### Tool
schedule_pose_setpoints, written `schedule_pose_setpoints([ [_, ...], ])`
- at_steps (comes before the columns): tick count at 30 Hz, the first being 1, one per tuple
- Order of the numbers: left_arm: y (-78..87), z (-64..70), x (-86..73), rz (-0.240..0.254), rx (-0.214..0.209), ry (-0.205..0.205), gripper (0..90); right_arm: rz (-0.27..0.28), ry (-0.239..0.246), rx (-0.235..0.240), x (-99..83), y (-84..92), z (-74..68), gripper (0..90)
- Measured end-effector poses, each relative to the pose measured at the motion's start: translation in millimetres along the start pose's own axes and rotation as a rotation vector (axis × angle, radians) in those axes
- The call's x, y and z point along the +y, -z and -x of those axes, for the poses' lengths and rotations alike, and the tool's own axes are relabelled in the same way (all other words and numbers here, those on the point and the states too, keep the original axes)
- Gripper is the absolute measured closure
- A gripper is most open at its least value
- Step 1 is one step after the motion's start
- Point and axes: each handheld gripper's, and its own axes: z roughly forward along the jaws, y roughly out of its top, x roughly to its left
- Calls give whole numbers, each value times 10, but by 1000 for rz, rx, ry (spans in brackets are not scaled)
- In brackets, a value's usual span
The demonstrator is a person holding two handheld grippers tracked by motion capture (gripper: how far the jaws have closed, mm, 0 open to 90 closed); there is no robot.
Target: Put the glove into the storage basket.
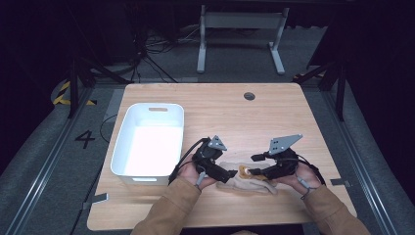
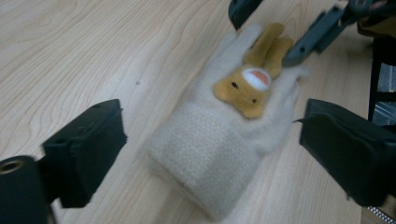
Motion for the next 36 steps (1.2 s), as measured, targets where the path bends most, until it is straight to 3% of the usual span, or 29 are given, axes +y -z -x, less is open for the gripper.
schedule_pose_setpoints([
  [3,-15,9,6,0,-6,-7,44,22,-23,-18,-7,76,27,465],
  [5,-23,27,19,5,-14,-34,44,51,-43,-60,-21,187,64,474],
  [16,-77,60,38,34,-23,-52,0,136,-137,-180,-151,522,238,469],
  [28,-220,89,-64,77,-71,-110,0,200,-239,-259,-371,806,468,468],
  [36,-365,121,-95,-1,-62,-140,0,211,-284,-267,-471,854,549,464],
])
